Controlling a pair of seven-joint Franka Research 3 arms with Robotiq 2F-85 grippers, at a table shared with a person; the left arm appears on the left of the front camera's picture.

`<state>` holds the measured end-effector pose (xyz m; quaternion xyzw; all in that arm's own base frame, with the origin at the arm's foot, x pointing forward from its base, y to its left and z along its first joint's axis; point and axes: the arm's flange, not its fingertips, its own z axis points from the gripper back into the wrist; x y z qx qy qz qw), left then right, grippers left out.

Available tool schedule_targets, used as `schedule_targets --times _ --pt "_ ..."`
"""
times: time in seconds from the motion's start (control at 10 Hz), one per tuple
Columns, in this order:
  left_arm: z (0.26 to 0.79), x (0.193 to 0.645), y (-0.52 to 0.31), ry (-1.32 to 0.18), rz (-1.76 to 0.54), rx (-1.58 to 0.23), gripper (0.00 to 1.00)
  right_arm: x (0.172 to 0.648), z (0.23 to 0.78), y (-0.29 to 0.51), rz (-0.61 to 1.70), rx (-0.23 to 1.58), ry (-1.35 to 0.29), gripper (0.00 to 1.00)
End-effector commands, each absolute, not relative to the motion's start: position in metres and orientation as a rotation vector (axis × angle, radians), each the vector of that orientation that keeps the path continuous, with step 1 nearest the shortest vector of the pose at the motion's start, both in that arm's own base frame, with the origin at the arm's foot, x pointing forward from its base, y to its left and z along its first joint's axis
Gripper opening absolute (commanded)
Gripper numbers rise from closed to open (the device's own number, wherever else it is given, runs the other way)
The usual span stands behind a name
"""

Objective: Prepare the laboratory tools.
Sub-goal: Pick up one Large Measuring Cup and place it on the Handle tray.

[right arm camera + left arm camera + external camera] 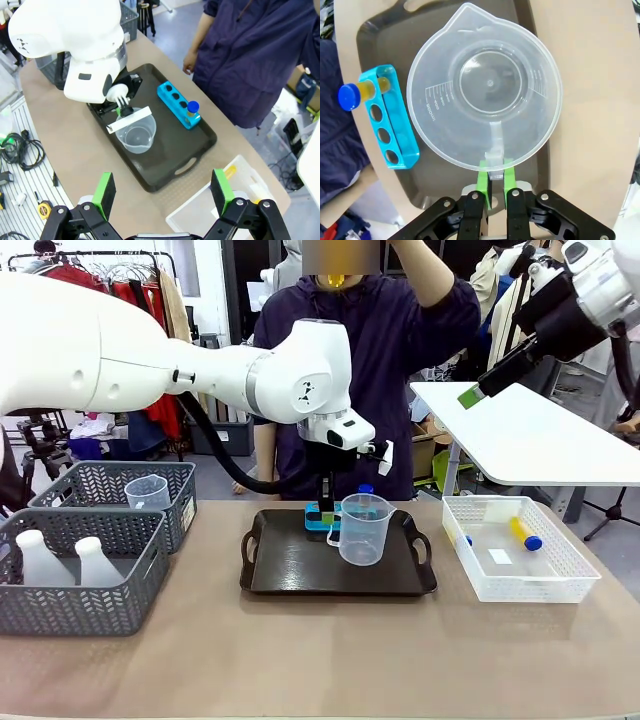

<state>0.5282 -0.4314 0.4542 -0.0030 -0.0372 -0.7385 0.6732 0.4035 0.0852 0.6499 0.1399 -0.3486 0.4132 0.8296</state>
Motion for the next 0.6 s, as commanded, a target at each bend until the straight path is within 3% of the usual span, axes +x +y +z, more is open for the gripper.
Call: schedule_targets --times 0.0,0.5 --pt "0.447 0.542 -0.446 -0.099 -1.659 0.028 0.0 0.404 0.65 0.085 0.881 0.321 -0.748 1.0" --pt "0.424 0.552 -0.457 -0.093 -1.66 0.001 0.0 0.404 0.65 0.085 0.881 0.321 -0.748 1.0"
